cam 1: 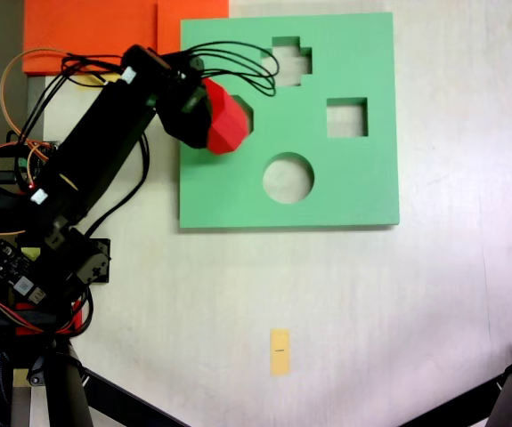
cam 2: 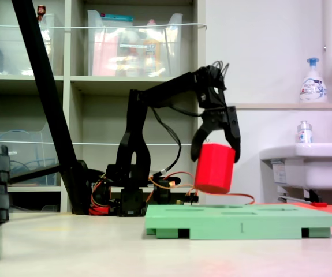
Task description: Put the octagonal pillar block into the corresponding hole
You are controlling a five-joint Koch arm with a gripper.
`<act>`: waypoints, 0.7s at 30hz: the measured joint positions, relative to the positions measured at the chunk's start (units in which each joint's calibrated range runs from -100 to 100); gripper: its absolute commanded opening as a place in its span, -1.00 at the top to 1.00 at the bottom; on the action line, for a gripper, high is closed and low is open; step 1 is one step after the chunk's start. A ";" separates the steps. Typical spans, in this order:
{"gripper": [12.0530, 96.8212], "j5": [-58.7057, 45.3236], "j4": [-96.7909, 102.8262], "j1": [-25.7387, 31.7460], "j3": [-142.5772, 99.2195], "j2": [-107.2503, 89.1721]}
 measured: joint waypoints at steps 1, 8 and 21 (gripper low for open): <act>0.52 0.20 -0.10 0.05 0.00 0.96; 0.52 1.90 0.00 0.34 0.00 6.29; 0.52 3.13 5.78 1.03 0.00 9.58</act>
